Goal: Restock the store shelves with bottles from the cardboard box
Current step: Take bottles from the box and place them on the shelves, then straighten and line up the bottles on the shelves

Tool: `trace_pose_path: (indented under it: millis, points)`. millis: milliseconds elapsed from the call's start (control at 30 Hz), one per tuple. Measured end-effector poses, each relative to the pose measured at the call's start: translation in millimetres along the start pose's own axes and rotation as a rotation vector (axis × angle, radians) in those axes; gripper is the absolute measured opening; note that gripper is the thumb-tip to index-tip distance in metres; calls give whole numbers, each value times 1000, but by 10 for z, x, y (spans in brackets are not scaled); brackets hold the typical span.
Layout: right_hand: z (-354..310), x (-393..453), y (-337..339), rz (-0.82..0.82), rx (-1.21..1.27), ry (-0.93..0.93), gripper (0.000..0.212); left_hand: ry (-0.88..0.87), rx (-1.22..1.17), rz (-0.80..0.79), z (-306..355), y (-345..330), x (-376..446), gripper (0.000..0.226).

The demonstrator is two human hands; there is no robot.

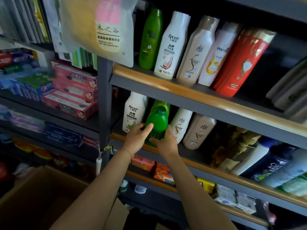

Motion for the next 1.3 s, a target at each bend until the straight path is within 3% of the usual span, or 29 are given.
trace_pose_path:
  millis: [33,167,267,367,500,567,667,800,933,1033,1167,1300]
  points:
    - [-4,11,-12,5,-5,2,56,16,4,8,0,-7,13,65]
    - [-36,49,-24,35,-75,9,56,17,39,29,26,-50,67,31]
    - [-40,65,-28,30,-91,16,53,5,33,37,71,-85,47,43]
    - [-12,59,-5,17,-60,24,54,1,52,58,49,-98,59,40]
    - [140,-63,198,86,-23,50,50,-133,173,330,49,-4,-48,45]
    - [264,-173,410,197,43,61,33,-213,124,427,130,-75,-236,23]
    - [515,-293,730,331,151,17,18,-227,-35,233,203,-516,-360,14]
    - [841,-361,1058,402,284,-68,19,-195,-91,25,179,-1132,-353,15]
    - [1145,-248,1144,324,352,-163,50,-116,-92,-166,134,-1639,-302,56]
    - [1320,-137,1110,235,369,-247,70,-139,-48,-153,183,-1874,-307,72]
    - [1403,-18,1108,189,430,-248,72,-173,-21,-87,288,-2044,-260,74]
    - [1426,56,1097,135,469,-240,78,-61,-80,-41,286,-2148,-131,73]
Point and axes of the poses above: each hand's wrist, its own x-axis towards the middle knuckle, its own y-axis out of the back of the hand, z = x × y, the point moved 7 cm from there along x, towards the middle knuckle, and after that the axes turned 6 degrees about -x, right-handed, at the moved point
